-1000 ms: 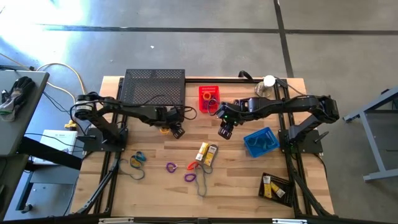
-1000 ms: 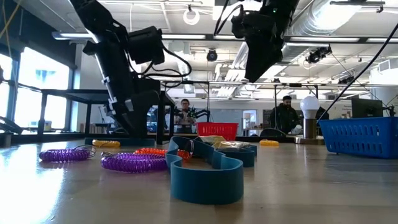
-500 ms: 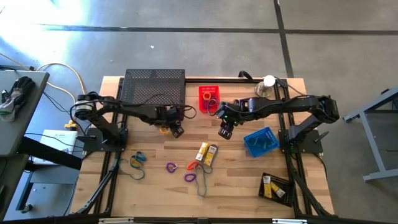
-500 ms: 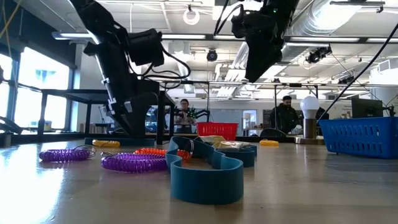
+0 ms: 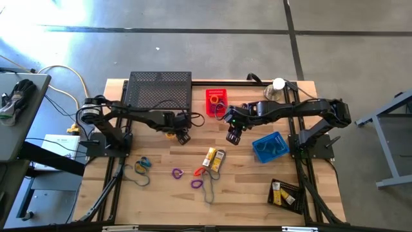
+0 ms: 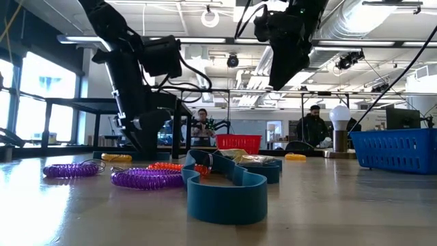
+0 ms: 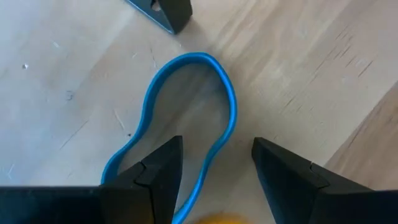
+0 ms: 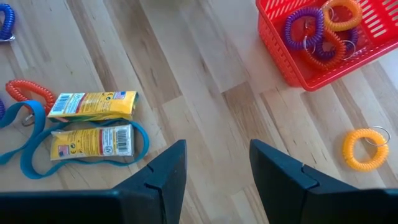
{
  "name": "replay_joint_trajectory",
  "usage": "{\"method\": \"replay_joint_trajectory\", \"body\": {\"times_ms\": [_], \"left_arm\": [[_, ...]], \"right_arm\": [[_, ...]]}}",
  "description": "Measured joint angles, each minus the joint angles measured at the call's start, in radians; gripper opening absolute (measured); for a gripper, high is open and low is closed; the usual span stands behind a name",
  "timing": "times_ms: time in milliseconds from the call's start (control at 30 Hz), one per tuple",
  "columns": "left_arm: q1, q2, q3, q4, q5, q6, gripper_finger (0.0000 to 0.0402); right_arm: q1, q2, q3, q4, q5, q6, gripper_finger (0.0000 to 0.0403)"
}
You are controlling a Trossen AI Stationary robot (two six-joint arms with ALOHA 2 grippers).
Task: Pick & Place Office Desk Supplies
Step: Put the blue rubber band into the blue bin
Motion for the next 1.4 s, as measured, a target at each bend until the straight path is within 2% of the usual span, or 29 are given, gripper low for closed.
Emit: {"method": "replay_joint_trajectory", "body": {"times_ms": [167, 267, 400, 467, 600, 767, 1067, 1400], "left_arm": [[-0.035, 0.005, -0.001, -0.003, -0.010, 0.000, 0.0157], [-0.039, -0.002, -0.001, 0.000, -0.002, 0.000, 0.0110], [-0.040, -0.017, -0.001, 0.002, 0.003, -0.014, 0.0026], [-0.040, -0.031, -0.002, -0.001, 0.011, -0.015, 0.0009], [-0.039, -0.092, 0.011, -0.051, 0.096, -0.019, 0.0003], [-0.039, -0.212, 0.074, -0.105, 0.108, -0.019, 0.0002], [-0.040, -0.393, 0.181, -0.077, 0.258, -0.076, 0.0001], [-0.059, -0.447, 0.284, 0.016, 0.380, -0.156, 0.0001]], "right_arm": [[0.000, 0.000, 0.000, 0.001, 0.000, 0.000, 0.0164], [0.000, 0.000, 0.000, 0.001, 0.000, 0.000, 0.0164], [0.000, 0.000, 0.000, 0.001, 0.000, 0.000, 0.0164], [0.000, 0.000, 0.000, 0.001, 0.000, 0.000, 0.0164], [0.000, 0.000, 0.000, 0.001, -0.005, 0.000, 0.0164], [0.000, 0.000, 0.000, 0.003, -0.013, 0.002, 0.0154], [0.000, 0.000, 0.000, 0.107, -0.121, -0.005, 0.0121], [0.011, -0.040, 0.000, 0.320, -0.217, -0.059, 0.0106]]}}
